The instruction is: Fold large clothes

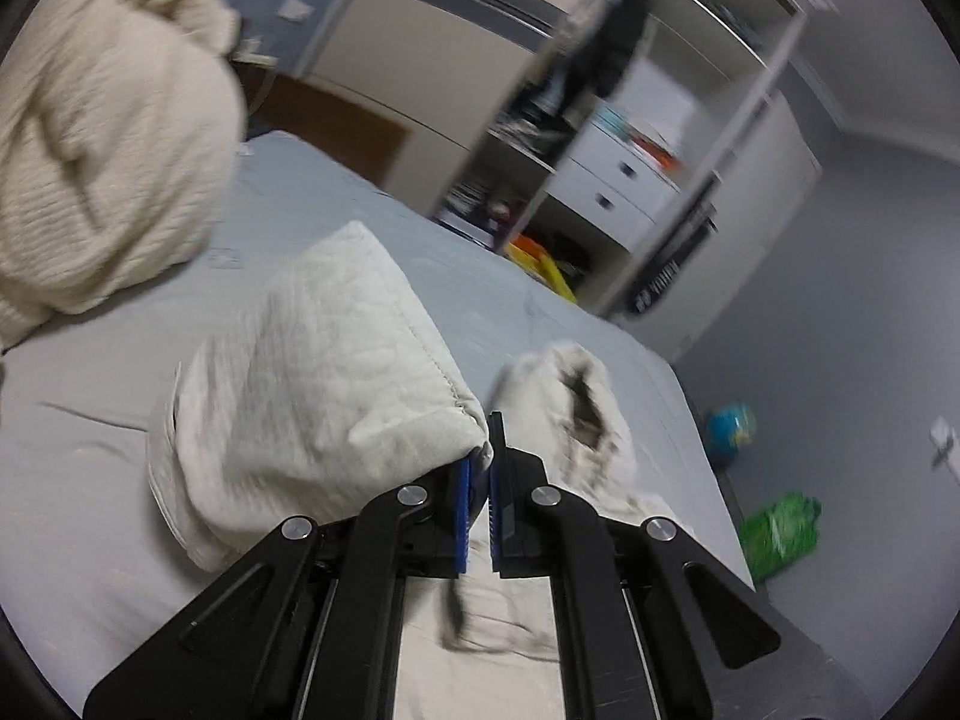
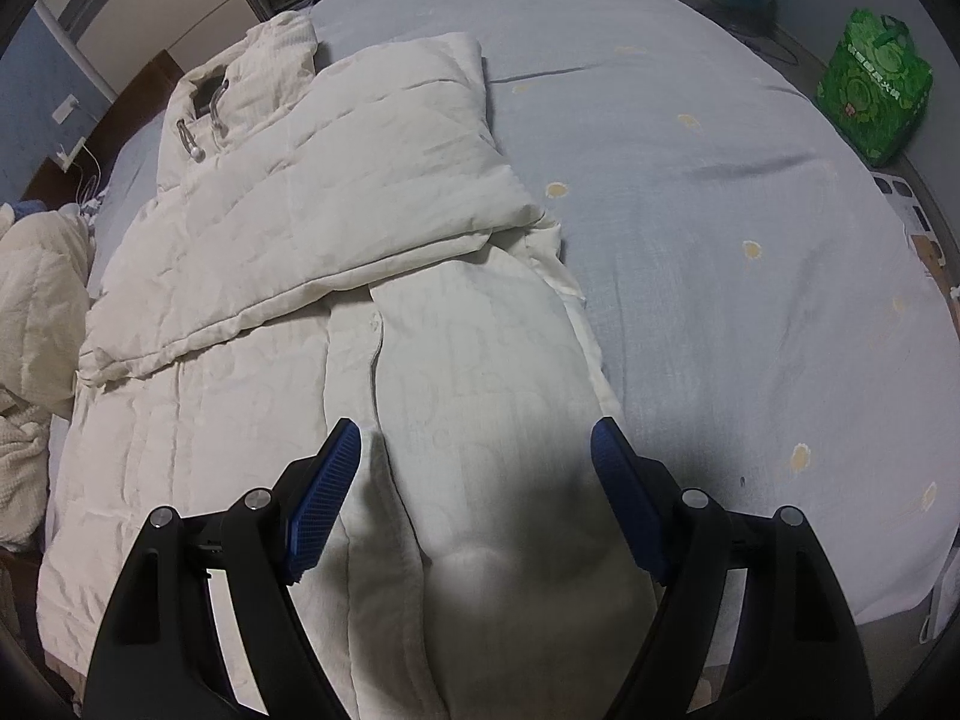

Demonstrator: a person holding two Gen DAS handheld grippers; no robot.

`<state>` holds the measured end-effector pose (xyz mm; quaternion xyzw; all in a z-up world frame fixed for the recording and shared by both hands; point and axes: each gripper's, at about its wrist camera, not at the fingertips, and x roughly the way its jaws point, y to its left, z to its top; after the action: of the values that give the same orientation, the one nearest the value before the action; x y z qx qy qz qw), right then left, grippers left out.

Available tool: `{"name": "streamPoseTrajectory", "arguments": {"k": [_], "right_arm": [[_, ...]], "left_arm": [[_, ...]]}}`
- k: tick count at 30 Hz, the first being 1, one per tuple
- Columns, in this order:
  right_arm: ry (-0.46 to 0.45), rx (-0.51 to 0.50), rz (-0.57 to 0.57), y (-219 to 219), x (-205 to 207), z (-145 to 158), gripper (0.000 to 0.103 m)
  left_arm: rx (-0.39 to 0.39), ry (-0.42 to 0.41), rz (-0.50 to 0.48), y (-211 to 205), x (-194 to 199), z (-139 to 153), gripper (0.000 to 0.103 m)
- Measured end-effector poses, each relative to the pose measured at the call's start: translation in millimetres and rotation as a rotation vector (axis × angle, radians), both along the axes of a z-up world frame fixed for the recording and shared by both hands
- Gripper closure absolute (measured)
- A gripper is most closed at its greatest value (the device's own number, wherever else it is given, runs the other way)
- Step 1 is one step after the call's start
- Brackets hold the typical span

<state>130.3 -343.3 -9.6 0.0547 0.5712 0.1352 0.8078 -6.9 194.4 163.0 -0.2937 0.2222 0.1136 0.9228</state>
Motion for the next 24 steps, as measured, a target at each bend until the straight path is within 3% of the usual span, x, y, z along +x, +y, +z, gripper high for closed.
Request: {"name": "streamPoseTrajectory", "arguments": {"k": [8,14,18,22,24], "right_arm": [[-0.004,0.044,-0.019,-8.1,1.0,2.9,0.028],[-0.005,0.06,-0.026,-11.2,0.8,3.6,0.028],[-0.004,0.063,-0.027,-12.0,0.4,3.5,0.028],[0.0,0.053,-0.023,-10.0,1.3,3.0,0.028],[0.002,0.046,-0.021,-9.4,1.7,2.3,0.028]], "left_arm": [[0.066,0.081,-0.165,-87.8,48.4,-25.0,0.099],[0.1,0.201,-0.269,-144.0,80.1,-76.0,0.098],[0.077,0.284,-0.299,-162.9,94.8,-115.1,0.097],[0.091,0.374,-0.33,-176.7,102.6,-145.5,0.091],[0.096,0.411,-0.356,-183.2,101.0,-157.2,0.083]]}}
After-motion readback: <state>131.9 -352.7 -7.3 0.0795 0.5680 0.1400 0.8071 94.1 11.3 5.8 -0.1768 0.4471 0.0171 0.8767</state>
